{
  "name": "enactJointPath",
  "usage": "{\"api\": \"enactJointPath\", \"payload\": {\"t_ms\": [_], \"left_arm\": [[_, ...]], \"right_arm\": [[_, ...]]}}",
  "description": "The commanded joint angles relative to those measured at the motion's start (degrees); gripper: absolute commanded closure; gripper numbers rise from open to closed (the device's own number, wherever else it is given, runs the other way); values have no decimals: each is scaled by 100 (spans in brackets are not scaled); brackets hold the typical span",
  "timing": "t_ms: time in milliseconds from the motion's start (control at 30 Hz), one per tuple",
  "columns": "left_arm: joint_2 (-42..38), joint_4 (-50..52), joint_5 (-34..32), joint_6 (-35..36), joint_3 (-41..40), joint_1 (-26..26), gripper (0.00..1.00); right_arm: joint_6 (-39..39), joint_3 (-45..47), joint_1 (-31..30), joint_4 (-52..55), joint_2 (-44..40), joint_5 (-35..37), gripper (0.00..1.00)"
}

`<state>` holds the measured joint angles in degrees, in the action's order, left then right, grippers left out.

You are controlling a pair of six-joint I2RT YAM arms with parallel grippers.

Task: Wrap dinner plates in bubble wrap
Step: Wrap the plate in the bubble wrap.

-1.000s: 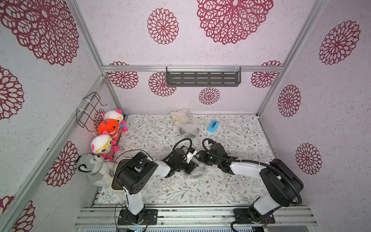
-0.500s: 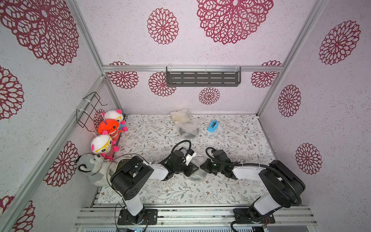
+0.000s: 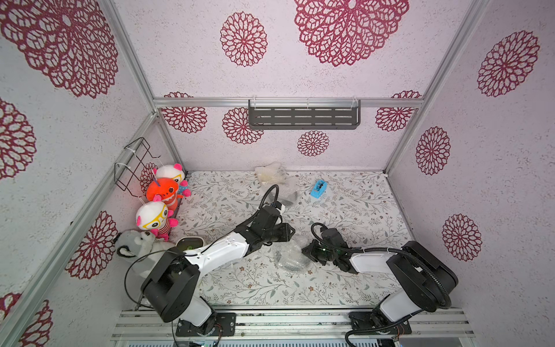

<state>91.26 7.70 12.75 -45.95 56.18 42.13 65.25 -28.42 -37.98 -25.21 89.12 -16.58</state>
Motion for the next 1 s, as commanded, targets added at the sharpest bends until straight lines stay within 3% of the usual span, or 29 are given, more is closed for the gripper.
{"api": "enactJointPath", "payload": {"t_ms": [0,67,200,367,467,633,800,967], "left_arm": [[395,1088,168,-460,594,526,76],[580,1327,131,-660,784,710,80],[640,1150,293,-1240,366,744,100],[249,633,188,-1153,-143,728,96],[468,900,-81,-1152,-228,612,100],[1052,421,-67,-1311,-553,168,100],[1269,324,-71,-1333,-494,160,100],[1301,337,-88,-1389,-512,155,100]], "right_arm": [[143,141,-24,21,-91,275,100],[234,234,-26,-137,-118,335,100],[278,320,-25,-243,-166,422,100],[303,346,-25,-387,-108,424,100],[311,315,-17,-494,-162,384,100],[137,-203,75,-104,-589,73,100],[107,-420,105,227,-972,-256,100],[215,-34,93,58,-1016,-823,100]]}}
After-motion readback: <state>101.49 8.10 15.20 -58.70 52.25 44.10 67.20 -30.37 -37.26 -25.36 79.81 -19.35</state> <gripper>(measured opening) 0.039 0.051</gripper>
